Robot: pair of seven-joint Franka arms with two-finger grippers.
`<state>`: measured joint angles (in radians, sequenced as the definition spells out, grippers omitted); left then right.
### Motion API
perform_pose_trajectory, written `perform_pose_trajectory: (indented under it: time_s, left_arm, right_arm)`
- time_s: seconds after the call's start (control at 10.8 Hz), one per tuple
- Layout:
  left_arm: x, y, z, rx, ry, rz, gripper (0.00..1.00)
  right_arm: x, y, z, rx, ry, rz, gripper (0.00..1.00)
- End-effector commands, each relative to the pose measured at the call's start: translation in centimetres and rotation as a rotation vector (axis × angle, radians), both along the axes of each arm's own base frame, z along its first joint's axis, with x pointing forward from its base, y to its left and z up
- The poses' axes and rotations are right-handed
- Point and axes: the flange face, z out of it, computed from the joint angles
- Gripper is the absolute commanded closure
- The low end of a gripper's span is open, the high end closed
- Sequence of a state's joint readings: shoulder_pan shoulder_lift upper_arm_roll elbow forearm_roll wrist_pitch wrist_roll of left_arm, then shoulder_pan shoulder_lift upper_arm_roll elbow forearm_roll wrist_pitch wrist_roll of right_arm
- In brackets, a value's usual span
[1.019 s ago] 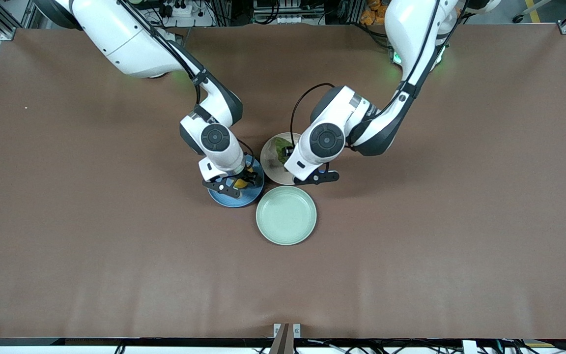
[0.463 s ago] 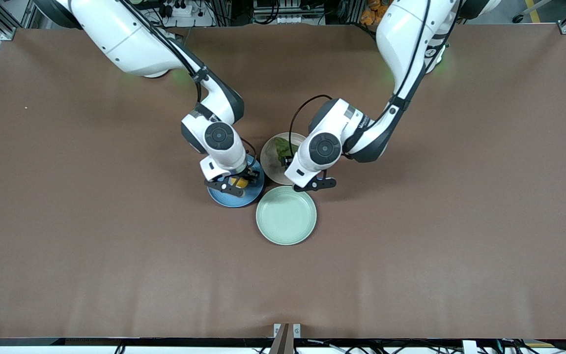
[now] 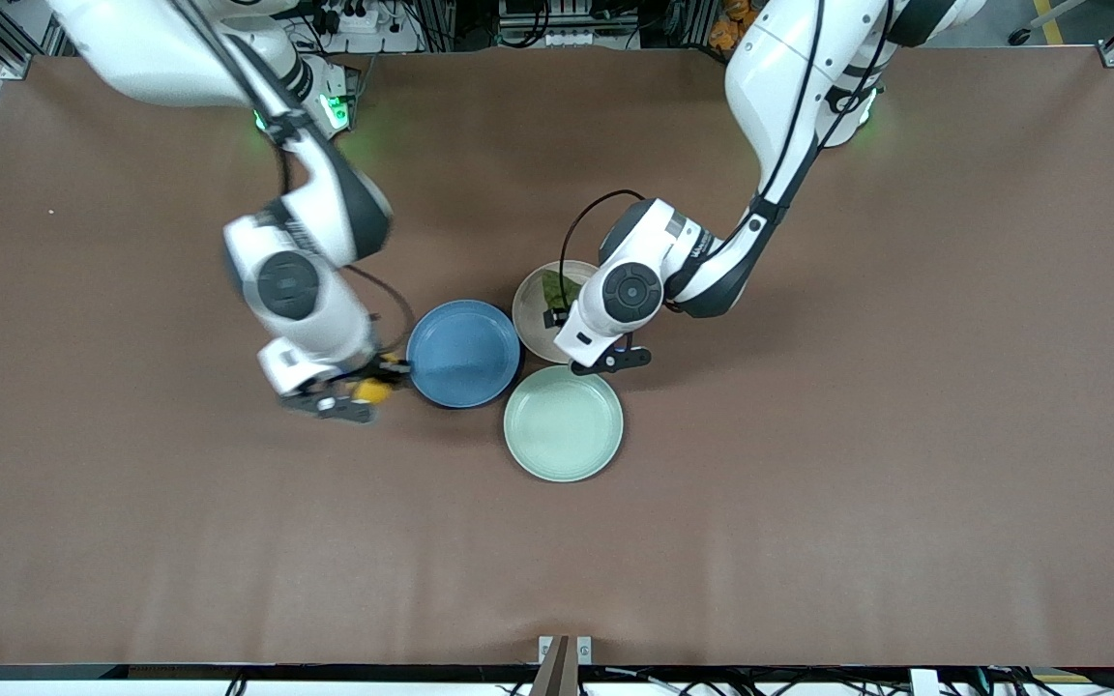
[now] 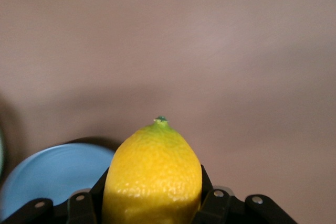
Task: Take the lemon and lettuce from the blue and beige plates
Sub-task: 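Carry the lemon off the blue plate with the right gripper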
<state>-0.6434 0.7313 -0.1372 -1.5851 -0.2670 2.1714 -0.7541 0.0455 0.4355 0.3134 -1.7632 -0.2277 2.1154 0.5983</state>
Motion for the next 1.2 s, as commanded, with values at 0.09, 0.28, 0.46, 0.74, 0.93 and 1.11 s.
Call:
perform_pose_trajectory:
  time_s: [0.09,0.28,0.46,0.74,0.93,1.11]
  left_arm:
    - [-1.2,-1.0,-2.3,0.002,0.012,0.031,0.00]
    - [-1.9,-1.5,-2.5,0.005,0.011,0.017,0.00]
    - [-2.0,-1.5,-2.3,0.004,0.011,0.018,0.38]
    - [-1.4,-1.1,-1.7,0.003,0.008,0.028,0.85]
    - [-0.7,-0.7,0.7,0.003,0.001,0.019,0.95]
    - [1.4,1.7,3.5,0.008,0.008,0.040,0.98]
  right_arm:
    - [2.1,-11.3,-1.8,-0.042,0.053,0.172,1.00]
    - [2.5,-15.8,-4.4,0.003,0.065,0.226,1.00]
    - [2.1,-17.1,-8.5,0.063,0.037,0.163,1.00]
    - [1.9,-17.4,-13.1,0.070,0.047,0.149,1.00]
    - [2.0,-17.6,-13.9,0.068,0.039,0.147,0.62]
    - [2.3,-17.9,-13.2,0.067,0.033,0.138,0.00]
